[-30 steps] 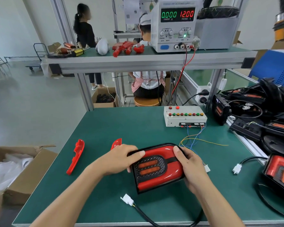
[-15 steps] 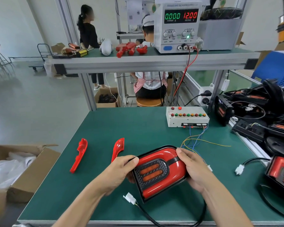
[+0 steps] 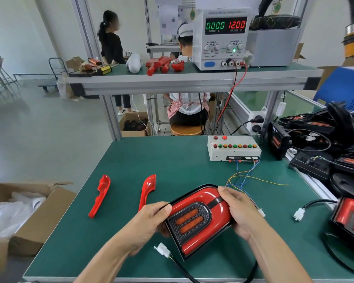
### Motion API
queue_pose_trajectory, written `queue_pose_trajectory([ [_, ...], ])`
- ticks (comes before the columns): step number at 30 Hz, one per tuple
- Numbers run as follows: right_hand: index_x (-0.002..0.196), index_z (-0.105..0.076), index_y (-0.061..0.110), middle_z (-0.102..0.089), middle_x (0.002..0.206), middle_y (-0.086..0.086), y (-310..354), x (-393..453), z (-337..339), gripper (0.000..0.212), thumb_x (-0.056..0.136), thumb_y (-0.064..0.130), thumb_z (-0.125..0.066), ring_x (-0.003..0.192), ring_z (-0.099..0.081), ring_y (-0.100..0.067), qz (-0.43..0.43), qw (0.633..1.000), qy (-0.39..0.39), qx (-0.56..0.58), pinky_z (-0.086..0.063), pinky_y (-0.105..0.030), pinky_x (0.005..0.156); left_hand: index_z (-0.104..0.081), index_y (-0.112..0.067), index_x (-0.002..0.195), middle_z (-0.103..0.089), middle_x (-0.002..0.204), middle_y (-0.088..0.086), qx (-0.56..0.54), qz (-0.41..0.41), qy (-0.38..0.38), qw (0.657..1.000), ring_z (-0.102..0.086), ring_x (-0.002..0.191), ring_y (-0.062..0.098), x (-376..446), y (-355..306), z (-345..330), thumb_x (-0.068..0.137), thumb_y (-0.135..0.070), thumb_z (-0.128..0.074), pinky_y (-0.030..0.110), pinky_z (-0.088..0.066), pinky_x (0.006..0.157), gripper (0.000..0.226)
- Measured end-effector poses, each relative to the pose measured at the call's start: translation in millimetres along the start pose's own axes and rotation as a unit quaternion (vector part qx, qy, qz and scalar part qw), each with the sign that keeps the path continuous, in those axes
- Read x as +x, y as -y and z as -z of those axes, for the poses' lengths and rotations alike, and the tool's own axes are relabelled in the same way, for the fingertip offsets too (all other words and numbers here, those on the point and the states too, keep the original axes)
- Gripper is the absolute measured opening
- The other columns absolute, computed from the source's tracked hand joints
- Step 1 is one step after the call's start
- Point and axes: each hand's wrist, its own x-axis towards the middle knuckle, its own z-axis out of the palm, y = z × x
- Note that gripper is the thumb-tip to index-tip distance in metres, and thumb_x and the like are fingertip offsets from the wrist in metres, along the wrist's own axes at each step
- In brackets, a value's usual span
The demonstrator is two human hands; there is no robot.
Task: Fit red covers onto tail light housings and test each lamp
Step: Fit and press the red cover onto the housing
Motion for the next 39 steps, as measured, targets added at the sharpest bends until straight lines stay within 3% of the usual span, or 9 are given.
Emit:
queue_pose_trajectory([
  [10, 0.099, -0.074, 0.011, -0.077, 0.082, -0.014, 5.0, -0.7, 0.3, 0.016, 0.101, 0.02, -0.061, 0.061, -0.072, -0.024, -0.02, 0.999, -0.028, -0.011, -0.061, -0.034, 0.058, -0.059, 0.015, 0.12, -0.063, 0.096, 0.019, -0.041, 0.003, 0.016, 0.999, -0.051, 0.08, 0.024, -9.9, -3.4, -5.6, 0.107, -0.028, -0.04, 0.031, -0.045, 0.072, 0.048],
  [18, 0.106, -0.071, 0.011, -0.076, 0.087, -0.01, 10.7, -0.6, 3.4, 0.045, 0.104, 0.049, -0.048, 0.073, -0.069, -0.026, -0.043, 0.998, -0.031, 0.043, -0.056, -0.041, 0.076, -0.063, 0.013, 0.112, -0.065, 0.091, 0.017, -0.058, -0.013, -0.006, 0.998, -0.053, 0.076, 0.023, -9.1, -4.3, -8.7, 0.11, -0.021, -0.037, 0.032, -0.046, 0.071, 0.043],
  [20, 0.117, -0.066, 0.014, -0.075, 0.102, -0.004, 8.2, -8.2, 6.4, 0.037, 0.104, 0.045, -0.051, 0.085, -0.07, -0.022, -0.001, 0.998, -0.042, 0.051, -0.057, -0.04, 0.085, -0.063, 0.014, 0.107, -0.065, 0.088, 0.018, -0.09, -0.018, -0.044, 0.995, -0.055, 0.073, 0.022, -9.2, -1.3, -12.3, 0.108, -0.022, -0.039, 0.031, -0.047, 0.068, 0.043],
  [22, 0.123, -0.067, 0.021, -0.073, 0.117, 0.007, -4.9, -25.0, 16.4, 0.026, 0.103, 0.033, -0.056, 0.098, -0.073, -0.012, 0.098, 0.99, -0.084, -0.06, -0.055, -0.038, 0.098, -0.066, 0.011, 0.104, -0.067, 0.086, 0.017, -0.127, -0.018, -0.091, 0.988, -0.058, 0.071, 0.022, -9.9, 1.9, -18.0, 0.108, -0.021, -0.041, 0.031, -0.049, 0.067, 0.041],
  [26, 0.099, -0.074, 0.037, -0.073, 0.093, 0.023, -40.4, -71.1, 27.4, 0.017, 0.097, 0.023, -0.065, 0.084, -0.068, 0.002, 0.267, 0.916, -0.143, -0.262, -0.053, -0.022, 0.09, -0.067, 0.004, 0.109, -0.076, 0.092, 0.02, -0.153, 0.016, -0.174, 0.973, -0.07, 0.076, 0.028, -6.8, 10.7, -33.6, 0.109, -0.02, -0.043, 0.035, -0.055, 0.072, 0.034],
  [29, 0.091, -0.076, 0.035, -0.066, 0.081, 0.019, -66.4, -89.1, 7.0, 0.013, 0.088, 0.037, -0.064, 0.071, -0.061, 0.001, 0.401, 0.803, -0.079, -0.433, -0.05, -0.015, 0.068, -0.066, 0.003, 0.109, -0.077, 0.092, 0.021, -0.166, 0.053, -0.199, 0.964, -0.073, 0.079, 0.029, -1.2, 13.7, -46.1, 0.109, -0.021, -0.045, 0.035, -0.055, 0.073, 0.032],
  [34, 0.083, -0.077, 0.04, -0.063, 0.072, 0.016, -85.0, -85.2, -44.1, 0.054, 0.047, 0.077, -0.065, 0.062, -0.063, -0.006, 0.36, 0.637, 0.034, -0.681, -0.048, -0.016, 0.049, -0.066, 0.004, 0.105, -0.077, 0.085, 0.02, -0.147, 0.095, -0.227, 0.958, -0.076, 0.079, 0.03, 2.6, 10.0, -56.2, 0.11, -0.021, -0.045, 0.035, -0.055, 0.072, 0.033],
  [37, 0.063, -0.071, 0.034, -0.063, 0.066, 0.012, -87.9, -77.1, -55.5, 0.044, 0.034, 0.066, -0.077, 0.054, -0.06, -0.008, 0.357, 0.6, 0.036, -0.715, -0.044, -0.019, 0.045, -0.065, 0.004, 0.108, -0.077, 0.086, 0.02, -0.143, 0.115, -0.224, 0.957, -0.076, 0.082, 0.031, 1.5, 5.7, -56.6, 0.109, -0.021, -0.046, 0.037, -0.057, 0.073, 0.031],
  [39, 0.056, -0.069, 0.03, -0.065, 0.062, 0.012, -90.2, -73.7, -61.1, 0.037, 0.036, 0.057, -0.084, 0.05, -0.059, -0.007, 0.339, 0.625, 0.049, -0.701, -0.043, -0.019, 0.042, -0.063, 0.005, 0.11, -0.077, 0.088, 0.021, -0.153, 0.129, -0.216, 0.956, -0.076, 0.08, 0.03, -0.3, 2.2, -54.3, 0.109, -0.02, -0.047, 0.035, -0.058, 0.071, 0.03],
])
